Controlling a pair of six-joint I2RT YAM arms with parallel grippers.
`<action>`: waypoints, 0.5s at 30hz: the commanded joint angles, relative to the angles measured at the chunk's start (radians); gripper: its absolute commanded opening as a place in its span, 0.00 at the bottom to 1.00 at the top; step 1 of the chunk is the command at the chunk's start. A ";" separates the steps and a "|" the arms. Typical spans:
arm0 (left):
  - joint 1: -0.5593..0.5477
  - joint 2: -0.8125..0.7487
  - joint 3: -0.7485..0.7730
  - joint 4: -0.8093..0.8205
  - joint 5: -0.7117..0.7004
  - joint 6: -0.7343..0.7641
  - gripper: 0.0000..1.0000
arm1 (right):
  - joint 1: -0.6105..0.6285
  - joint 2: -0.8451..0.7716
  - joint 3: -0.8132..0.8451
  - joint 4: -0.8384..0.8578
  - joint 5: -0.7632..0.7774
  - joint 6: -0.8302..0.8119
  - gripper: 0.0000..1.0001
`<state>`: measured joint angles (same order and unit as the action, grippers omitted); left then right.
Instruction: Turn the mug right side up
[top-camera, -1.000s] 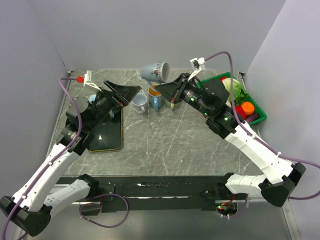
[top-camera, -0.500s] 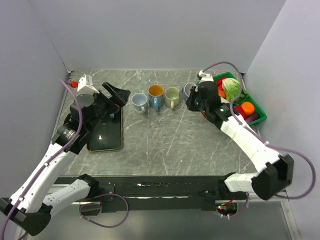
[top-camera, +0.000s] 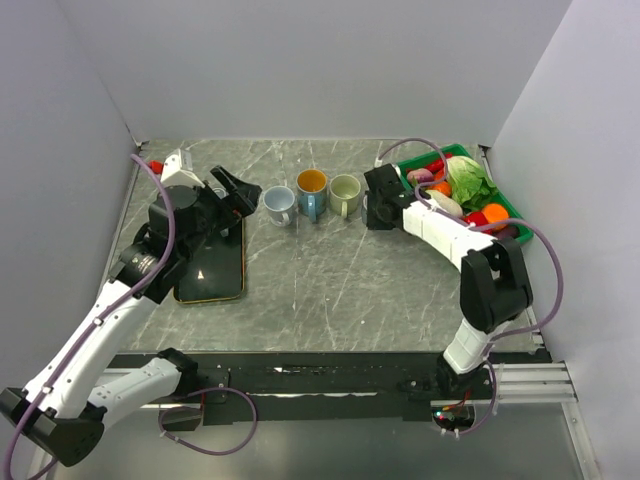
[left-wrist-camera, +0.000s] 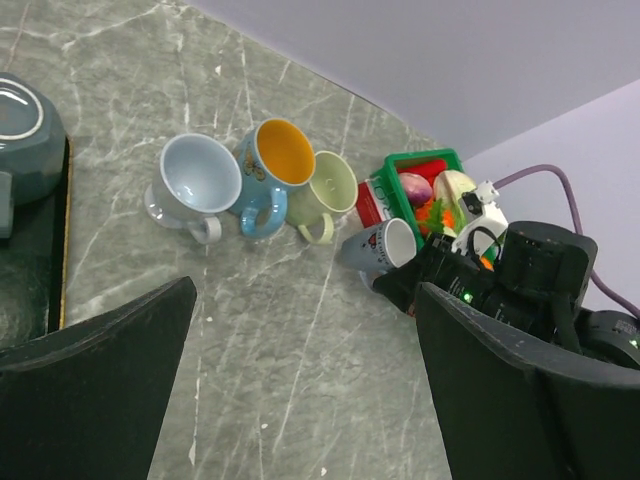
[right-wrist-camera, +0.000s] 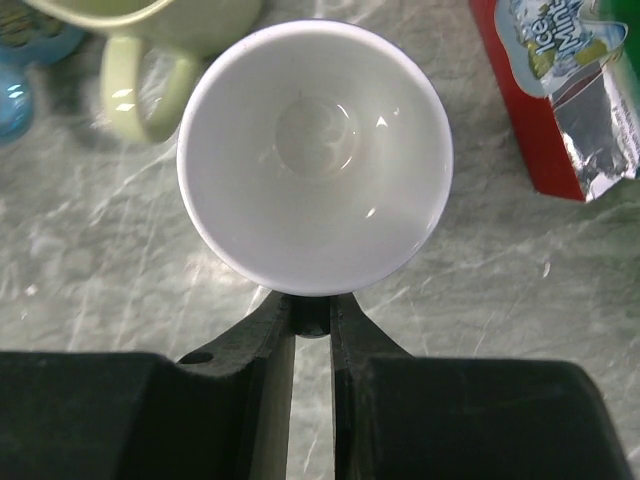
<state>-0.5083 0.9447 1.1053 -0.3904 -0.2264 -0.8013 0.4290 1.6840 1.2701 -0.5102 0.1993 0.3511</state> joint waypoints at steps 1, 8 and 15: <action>-0.004 0.016 0.019 -0.031 -0.039 0.022 0.96 | -0.019 0.034 0.090 0.070 0.075 0.012 0.00; -0.004 0.037 0.011 -0.054 -0.048 0.017 0.96 | -0.019 0.158 0.159 0.093 0.126 -0.021 0.00; -0.004 0.065 0.021 -0.073 -0.057 0.036 0.96 | -0.039 0.226 0.196 0.119 0.098 -0.020 0.00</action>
<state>-0.5083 0.9928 1.1053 -0.4500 -0.2634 -0.7940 0.4095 1.8969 1.3918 -0.4580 0.2687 0.3351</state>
